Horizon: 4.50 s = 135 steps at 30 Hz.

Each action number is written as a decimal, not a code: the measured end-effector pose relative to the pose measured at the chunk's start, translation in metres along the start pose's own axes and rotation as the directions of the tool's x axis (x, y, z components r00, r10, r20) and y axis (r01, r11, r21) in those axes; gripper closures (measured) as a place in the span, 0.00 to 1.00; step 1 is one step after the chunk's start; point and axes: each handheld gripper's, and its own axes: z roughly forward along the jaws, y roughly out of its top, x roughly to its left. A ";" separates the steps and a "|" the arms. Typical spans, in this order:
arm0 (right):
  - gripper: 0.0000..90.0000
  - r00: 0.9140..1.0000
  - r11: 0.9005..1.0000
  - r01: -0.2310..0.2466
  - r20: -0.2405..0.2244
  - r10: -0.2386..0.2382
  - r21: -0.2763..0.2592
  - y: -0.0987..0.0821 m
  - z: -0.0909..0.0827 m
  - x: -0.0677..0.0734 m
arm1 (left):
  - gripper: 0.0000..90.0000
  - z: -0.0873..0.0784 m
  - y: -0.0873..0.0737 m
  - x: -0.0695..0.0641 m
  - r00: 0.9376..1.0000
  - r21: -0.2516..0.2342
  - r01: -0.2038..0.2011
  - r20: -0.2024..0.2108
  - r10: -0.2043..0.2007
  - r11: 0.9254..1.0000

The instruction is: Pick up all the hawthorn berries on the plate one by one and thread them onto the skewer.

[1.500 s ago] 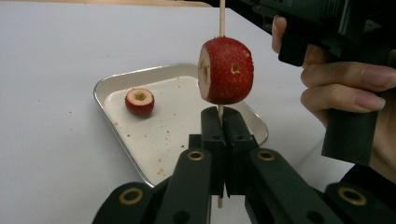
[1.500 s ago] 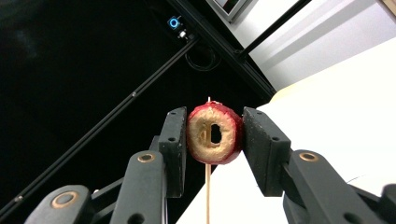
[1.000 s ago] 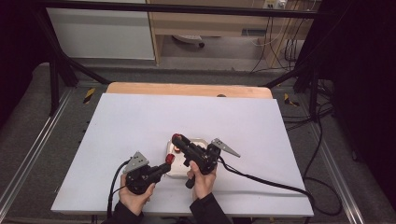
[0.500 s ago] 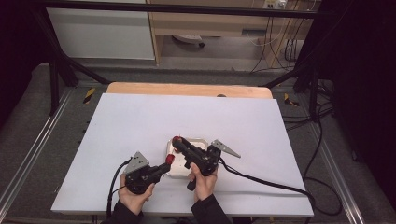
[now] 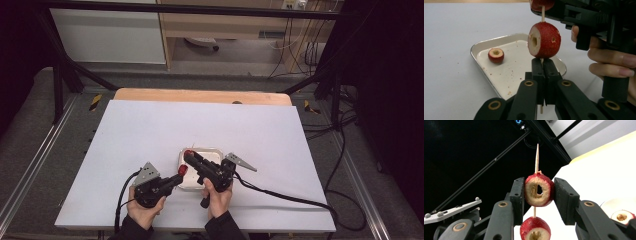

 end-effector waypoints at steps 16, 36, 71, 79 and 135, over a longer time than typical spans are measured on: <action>0.69 1.000 1.000 0.005 0.007 -0.005 0.026 -0.005 0.000 0.000 | 0.99 0.002 0.000 0.000 1.000 0.019 -0.007 -0.005 0.007 1.000; 0.31 0.979 0.978 0.174 0.089 -0.185 0.111 0.015 -0.010 -0.001 | 0.98 -0.009 0.000 0.017 0.999 0.014 -0.044 -0.013 0.044 0.999; 0.19 0.790 0.466 0.279 0.074 -0.608 0.840 0.061 0.076 -0.025 | 0.98 -0.043 -0.014 0.079 0.994 0.130 -0.033 -0.100 0.046 0.991; 0.31 0.797 0.395 0.263 0.032 -0.603 0.880 0.057 0.102 -0.027 | 0.98 -0.042 -0.015 0.080 0.994 0.136 -0.034 -0.100 0.048 0.990; 0.68 0.925 0.681 0.165 0.128 -0.359 0.713 0.074 0.054 -0.018 | 0.98 -0.039 -0.010 0.059 0.991 0.129 -0.098 -0.080 0.109 0.987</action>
